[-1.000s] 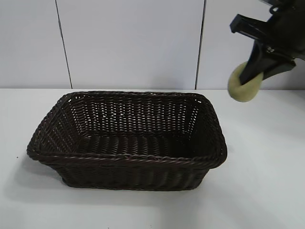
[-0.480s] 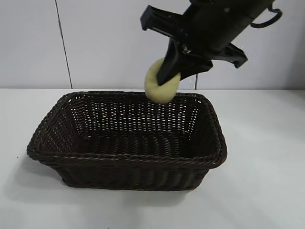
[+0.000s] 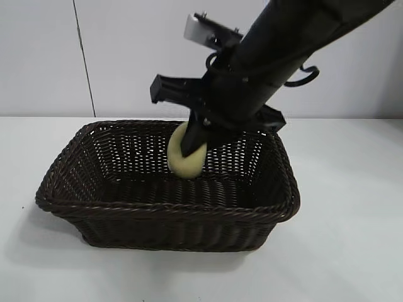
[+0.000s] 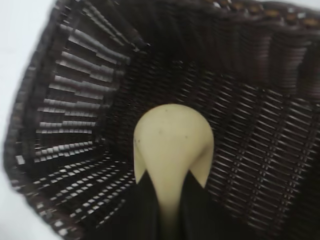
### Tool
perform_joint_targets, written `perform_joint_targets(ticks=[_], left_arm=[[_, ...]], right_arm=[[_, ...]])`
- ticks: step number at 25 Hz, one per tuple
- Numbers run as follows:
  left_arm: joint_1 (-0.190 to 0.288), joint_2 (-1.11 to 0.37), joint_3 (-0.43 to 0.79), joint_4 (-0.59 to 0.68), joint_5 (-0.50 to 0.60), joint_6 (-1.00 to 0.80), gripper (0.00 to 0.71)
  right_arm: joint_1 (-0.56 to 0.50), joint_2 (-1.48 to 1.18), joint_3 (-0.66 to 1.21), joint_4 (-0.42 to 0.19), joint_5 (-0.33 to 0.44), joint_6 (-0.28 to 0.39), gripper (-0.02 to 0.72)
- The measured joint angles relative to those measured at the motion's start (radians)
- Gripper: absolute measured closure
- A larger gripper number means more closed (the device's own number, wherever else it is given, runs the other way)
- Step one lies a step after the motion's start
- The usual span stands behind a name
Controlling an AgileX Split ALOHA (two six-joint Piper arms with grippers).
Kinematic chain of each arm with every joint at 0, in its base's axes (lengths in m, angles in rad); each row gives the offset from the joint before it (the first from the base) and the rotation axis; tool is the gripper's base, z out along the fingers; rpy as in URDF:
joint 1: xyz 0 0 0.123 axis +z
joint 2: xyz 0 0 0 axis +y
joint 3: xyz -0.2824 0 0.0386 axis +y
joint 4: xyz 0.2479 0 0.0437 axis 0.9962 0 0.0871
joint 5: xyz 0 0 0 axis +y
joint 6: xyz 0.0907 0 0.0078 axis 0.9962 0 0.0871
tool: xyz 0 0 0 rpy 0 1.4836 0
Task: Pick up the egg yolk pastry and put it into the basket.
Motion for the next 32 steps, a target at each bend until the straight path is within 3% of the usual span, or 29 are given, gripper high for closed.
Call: perform_joint_targets(ticks=[6, 8, 13, 19, 23, 25, 28, 32], left_arm=[[0.0, 0.0, 0.0, 0.0, 0.0, 0.0, 0.137], [0.0, 0.0, 0.0, 0.0, 0.0, 0.0, 0.137], [0.0, 0.0, 0.0, 0.0, 0.0, 0.0, 0.137], [0.0, 0.0, 0.0, 0.0, 0.0, 0.0, 0.137], [0.0, 0.0, 0.0, 0.0, 0.0, 0.0, 0.137], [0.0, 0.0, 0.0, 0.0, 0.0, 0.0, 0.137], [0.0, 0.0, 0.0, 0.0, 0.0, 0.0, 0.137], [0.0, 0.0, 0.0, 0.0, 0.0, 0.0, 0.137]], right_arm=[[0.0, 0.076, 0.0, 0.004, -0.073, 0.004, 0.624], [0.0, 0.076, 0.0, 0.004, -0.077, 0.005, 0.553], [0.0, 0.068, 0.0, 0.004, -0.046, 0.007, 0.295], [0.0, -0.007, -0.003, 0.004, 0.017, 0.033, 0.244], [-0.011, -0.019, -0.077, -0.017, 0.195, 0.067, 0.239], [-0.015, -0.019, -0.136, -0.061, 0.293, 0.08, 0.239], [-0.015, -0.019, -0.244, -0.158, 0.429, 0.146, 0.239], [-0.015, -0.019, -0.353, -0.359, 0.589, 0.286, 0.239]])
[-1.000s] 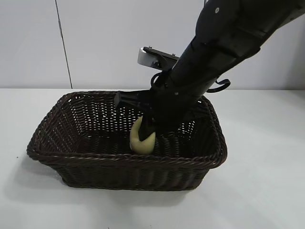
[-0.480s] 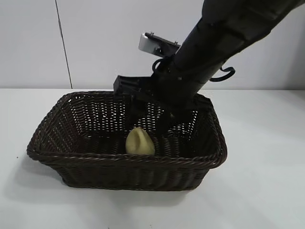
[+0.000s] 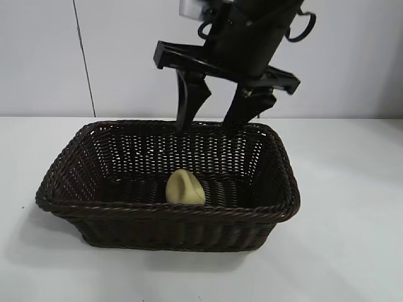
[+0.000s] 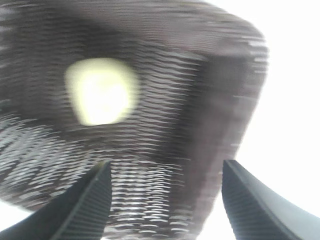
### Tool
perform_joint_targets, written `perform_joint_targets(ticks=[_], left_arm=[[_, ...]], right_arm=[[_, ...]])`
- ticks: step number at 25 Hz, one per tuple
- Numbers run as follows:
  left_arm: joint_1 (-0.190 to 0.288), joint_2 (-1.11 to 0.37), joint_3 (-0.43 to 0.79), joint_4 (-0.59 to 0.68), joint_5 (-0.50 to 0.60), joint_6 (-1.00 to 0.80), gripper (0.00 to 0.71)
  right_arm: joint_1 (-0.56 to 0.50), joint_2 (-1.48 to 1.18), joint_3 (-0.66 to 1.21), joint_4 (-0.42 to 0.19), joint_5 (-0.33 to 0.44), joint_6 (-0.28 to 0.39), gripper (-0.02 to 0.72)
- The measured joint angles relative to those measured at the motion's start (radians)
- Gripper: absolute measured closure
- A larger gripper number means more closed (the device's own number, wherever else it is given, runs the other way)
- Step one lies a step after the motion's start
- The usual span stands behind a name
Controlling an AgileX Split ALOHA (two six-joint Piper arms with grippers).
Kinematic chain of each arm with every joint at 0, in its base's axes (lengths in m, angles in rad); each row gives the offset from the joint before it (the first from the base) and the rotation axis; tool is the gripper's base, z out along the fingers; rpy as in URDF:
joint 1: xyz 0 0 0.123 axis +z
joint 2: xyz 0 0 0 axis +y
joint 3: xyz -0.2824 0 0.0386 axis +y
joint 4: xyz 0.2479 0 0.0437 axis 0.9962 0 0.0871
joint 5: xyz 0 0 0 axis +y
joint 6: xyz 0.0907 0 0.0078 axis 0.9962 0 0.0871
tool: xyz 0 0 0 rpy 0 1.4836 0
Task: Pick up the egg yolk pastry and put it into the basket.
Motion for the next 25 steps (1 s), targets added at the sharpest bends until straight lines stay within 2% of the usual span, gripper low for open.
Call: perform_joint_targets(ticks=[1, 3, 8, 19, 25], left_arm=[[0.0, 0.0, 0.0, 0.0, 0.0, 0.0, 0.137], [0.0, 0.0, 0.0, 0.0, 0.0, 0.0, 0.137], [0.0, 0.0, 0.0, 0.0, 0.0, 0.0, 0.137], [0.0, 0.0, 0.0, 0.0, 0.0, 0.0, 0.137], [0.0, 0.0, 0.0, 0.0, 0.0, 0.0, 0.137]], right_arm=[[-0.002, 0.0, -0.015, -0.048, 0.035, 0.028, 0.239], [-0.018, 0.0, -0.029, -0.1, 0.084, 0.072, 0.239], [-0.112, 0.0, -0.032, -0.125, 0.111, 0.083, 0.239], [-0.504, 0.0, -0.032, -0.145, 0.161, -0.038, 0.239], [-0.607, -0.004, -0.025, -0.146, 0.179, -0.108, 0.239]])
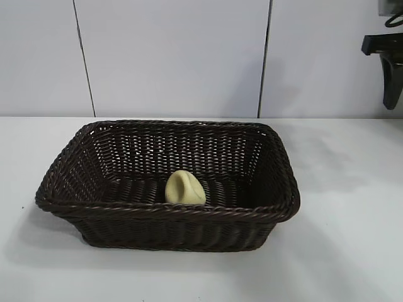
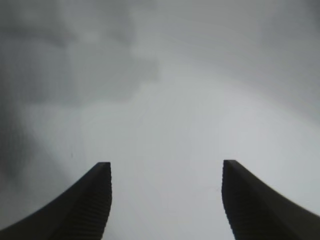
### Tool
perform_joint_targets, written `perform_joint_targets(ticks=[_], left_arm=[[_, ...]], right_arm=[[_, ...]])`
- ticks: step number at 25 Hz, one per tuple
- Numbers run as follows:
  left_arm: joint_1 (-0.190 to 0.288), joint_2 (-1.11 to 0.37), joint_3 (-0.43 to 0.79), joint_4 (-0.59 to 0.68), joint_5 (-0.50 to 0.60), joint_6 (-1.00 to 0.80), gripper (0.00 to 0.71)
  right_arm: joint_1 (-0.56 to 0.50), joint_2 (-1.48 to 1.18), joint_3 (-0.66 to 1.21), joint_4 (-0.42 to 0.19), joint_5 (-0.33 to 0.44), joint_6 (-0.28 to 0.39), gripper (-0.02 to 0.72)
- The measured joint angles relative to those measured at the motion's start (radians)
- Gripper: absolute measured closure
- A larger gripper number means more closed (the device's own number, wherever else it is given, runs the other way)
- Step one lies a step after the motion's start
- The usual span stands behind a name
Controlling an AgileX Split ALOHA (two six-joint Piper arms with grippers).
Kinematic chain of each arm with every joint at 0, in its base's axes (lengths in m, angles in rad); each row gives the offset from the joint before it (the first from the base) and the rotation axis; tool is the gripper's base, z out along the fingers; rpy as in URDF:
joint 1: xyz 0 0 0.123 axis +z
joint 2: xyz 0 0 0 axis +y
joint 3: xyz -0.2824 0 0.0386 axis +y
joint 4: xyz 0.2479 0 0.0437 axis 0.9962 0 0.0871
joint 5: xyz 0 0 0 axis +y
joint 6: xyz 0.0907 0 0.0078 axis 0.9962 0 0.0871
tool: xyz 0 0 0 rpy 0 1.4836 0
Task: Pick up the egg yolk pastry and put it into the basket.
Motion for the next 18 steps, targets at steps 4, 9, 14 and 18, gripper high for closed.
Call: perform_joint_targets(ticks=[4, 9, 14, 18], left_arm=[[0.0, 0.0, 0.0, 0.0, 0.0, 0.0, 0.137], [0.0, 0.0, 0.0, 0.0, 0.0, 0.0, 0.137], [0.0, 0.0, 0.0, 0.0, 0.0, 0.0, 0.137], [0.0, 0.0, 0.0, 0.0, 0.0, 0.0, 0.137]], right_arm=[[-0.004, -0.032, 0.062, 0.028, 0.0, -0.035, 0.239], [-0.004, -0.097, 0.199, 0.089, 0.0, -0.07, 0.239], [-0.002, -0.252, 0.352, 0.12, 0.0, -0.098, 0.239], [0.002, -0.444, 0.482, 0.12, 0.0, -0.107, 0.239]])
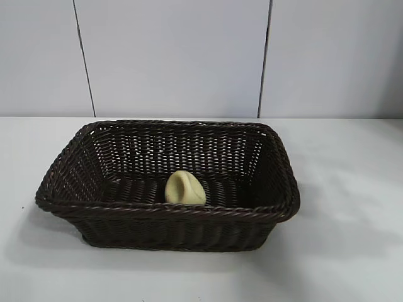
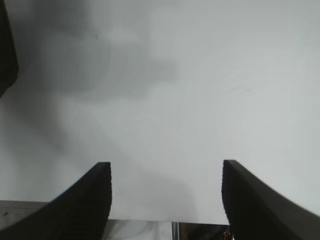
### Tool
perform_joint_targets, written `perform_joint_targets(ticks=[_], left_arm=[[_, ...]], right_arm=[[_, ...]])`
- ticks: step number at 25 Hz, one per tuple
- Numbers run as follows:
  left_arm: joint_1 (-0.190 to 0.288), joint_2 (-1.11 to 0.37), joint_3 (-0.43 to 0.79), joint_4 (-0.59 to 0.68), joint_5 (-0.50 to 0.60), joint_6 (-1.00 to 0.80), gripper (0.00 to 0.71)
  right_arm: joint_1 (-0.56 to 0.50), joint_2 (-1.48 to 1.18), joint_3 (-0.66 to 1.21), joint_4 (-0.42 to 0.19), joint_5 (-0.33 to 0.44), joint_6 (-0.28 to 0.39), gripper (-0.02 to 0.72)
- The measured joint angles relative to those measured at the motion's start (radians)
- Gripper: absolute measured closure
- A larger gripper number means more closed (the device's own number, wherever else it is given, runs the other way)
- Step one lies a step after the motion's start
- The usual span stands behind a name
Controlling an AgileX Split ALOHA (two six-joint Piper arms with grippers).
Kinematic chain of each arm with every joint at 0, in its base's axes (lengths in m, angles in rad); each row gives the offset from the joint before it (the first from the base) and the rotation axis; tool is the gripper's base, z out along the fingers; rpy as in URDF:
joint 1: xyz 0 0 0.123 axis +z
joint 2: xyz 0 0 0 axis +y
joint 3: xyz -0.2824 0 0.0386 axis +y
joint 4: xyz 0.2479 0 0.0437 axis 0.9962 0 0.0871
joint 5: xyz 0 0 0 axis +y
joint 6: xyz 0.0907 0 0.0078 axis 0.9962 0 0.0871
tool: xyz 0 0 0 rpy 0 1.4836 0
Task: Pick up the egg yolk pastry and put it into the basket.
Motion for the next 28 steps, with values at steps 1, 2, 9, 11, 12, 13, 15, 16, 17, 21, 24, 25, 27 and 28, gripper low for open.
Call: perform_joint_targets(ticks=[1, 2, 9, 11, 12, 13, 15, 16, 17, 21, 24, 25, 27, 28], left_arm=[[0.0, 0.0, 0.0, 0.0, 0.0, 0.0, 0.137], [0.0, 0.0, 0.0, 0.0, 0.0, 0.0, 0.137], [0.0, 0.0, 0.0, 0.0, 0.0, 0.0, 0.139], [0.0, 0.0, 0.0, 0.0, 0.0, 0.0, 0.139], [0.0, 0.0, 0.0, 0.0, 0.0, 0.0, 0.139], [0.0, 0.0, 0.0, 0.0, 0.0, 0.0, 0.139], [0.0, 0.0, 0.0, 0.0, 0.0, 0.0, 0.139], [0.0, 0.0, 0.0, 0.0, 0.0, 0.0, 0.139], [0.0, 0.0, 0.0, 0.0, 0.0, 0.0, 0.139], [0.0, 0.0, 0.0, 0.0, 0.0, 0.0, 0.139], [0.0, 0.0, 0.0, 0.0, 0.0, 0.0, 0.139], [0.0, 0.0, 0.0, 0.0, 0.0, 0.0, 0.139], [0.0, 0.0, 0.0, 0.0, 0.0, 0.0, 0.139], [0.0, 0.0, 0.0, 0.0, 0.0, 0.0, 0.139]], right_arm=[[0.0, -0.048, 0.034, 0.0, 0.0, 0.0, 0.239], [0.0, -0.106, 0.063, 0.0, 0.0, 0.0, 0.239], [0.0, -0.522, 0.268, 0.0, 0.009, -0.007, 0.239], [0.0, -0.634, 0.312, 0.0, 0.005, -0.008, 0.239], [0.0, -0.694, 0.336, 0.0, 0.002, -0.008, 0.239], [0.0, -0.753, 0.355, 0.0, -0.001, -0.008, 0.239], [0.0, -0.851, 0.402, -0.001, -0.005, -0.012, 0.239], [0.0, -0.901, 0.427, -0.005, -0.007, -0.013, 0.239], [0.0, -0.946, 0.448, -0.009, -0.007, -0.015, 0.239], [0.0, -1.075, 0.54, -0.016, -0.009, -0.016, 0.239], [0.0, -1.113, 0.564, -0.018, -0.023, -0.016, 0.239], [0.0, -1.116, 0.567, -0.019, -0.041, -0.016, 0.239], [0.0, -1.117, 0.583, -0.019, -0.088, -0.015, 0.239], [0.0, -1.117, 0.591, -0.019, -0.112, -0.015, 0.239]])
